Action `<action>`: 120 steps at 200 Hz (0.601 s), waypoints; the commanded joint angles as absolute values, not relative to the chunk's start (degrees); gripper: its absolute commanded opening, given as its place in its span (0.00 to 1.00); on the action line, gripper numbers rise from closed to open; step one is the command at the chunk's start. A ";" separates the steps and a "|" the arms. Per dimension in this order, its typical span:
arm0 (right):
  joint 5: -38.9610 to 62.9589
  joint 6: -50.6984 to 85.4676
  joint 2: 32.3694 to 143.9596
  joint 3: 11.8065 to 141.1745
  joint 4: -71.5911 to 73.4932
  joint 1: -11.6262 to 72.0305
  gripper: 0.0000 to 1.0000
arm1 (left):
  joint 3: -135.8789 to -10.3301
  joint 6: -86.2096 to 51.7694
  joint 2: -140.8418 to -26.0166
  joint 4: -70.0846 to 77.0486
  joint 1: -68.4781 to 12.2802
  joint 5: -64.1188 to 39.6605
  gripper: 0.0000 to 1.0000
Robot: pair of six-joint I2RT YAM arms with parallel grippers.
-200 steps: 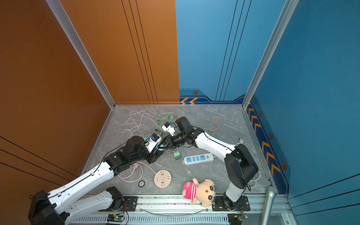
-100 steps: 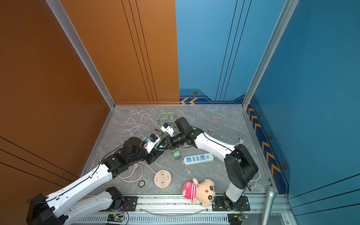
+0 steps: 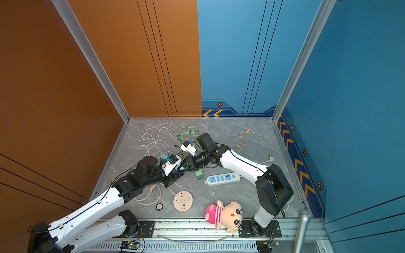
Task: Insert plugs into power strip
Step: Pass the plug.
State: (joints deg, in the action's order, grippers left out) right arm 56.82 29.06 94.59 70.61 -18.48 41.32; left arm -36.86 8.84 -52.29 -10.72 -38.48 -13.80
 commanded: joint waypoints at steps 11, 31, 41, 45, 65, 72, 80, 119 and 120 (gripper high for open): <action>59.58 25.17 94.47 72.63 -24.30 41.70 0.37 | -38.90 12.31 -53.47 -14.35 -40.13 -15.63 0.36; 59.59 24.52 94.99 73.12 -25.41 41.75 0.35 | -39.70 13.48 -54.46 -15.59 -40.61 -16.28 0.37; 59.59 24.47 94.95 73.04 -25.41 41.74 0.34 | -39.92 13.86 -54.62 -15.82 -40.98 -17.20 0.37; 59.46 24.44 94.95 73.05 -25.41 41.75 0.35 | -39.90 14.08 -54.58 -15.89 -41.07 -17.49 0.37; 59.11 24.17 94.83 73.42 -25.40 41.70 0.35 | -40.03 15.09 -54.43 -16.54 -41.76 -18.19 0.38; 59.15 24.17 94.99 73.55 -25.43 41.66 0.35 | -40.08 15.25 -54.32 -16.75 -41.92 -18.35 0.38; 59.30 24.21 95.33 73.81 -25.40 41.67 0.35 | -40.22 15.50 -54.32 -16.99 -42.10 -18.44 0.39; 60.21 24.36 97.01 74.92 -25.40 42.04 0.28 | -40.35 16.39 -54.26 -17.64 -43.50 -16.92 0.39; 60.21 24.35 97.02 74.94 -25.44 42.11 0.28 | -40.34 16.37 -54.20 -17.65 -43.50 -16.81 0.40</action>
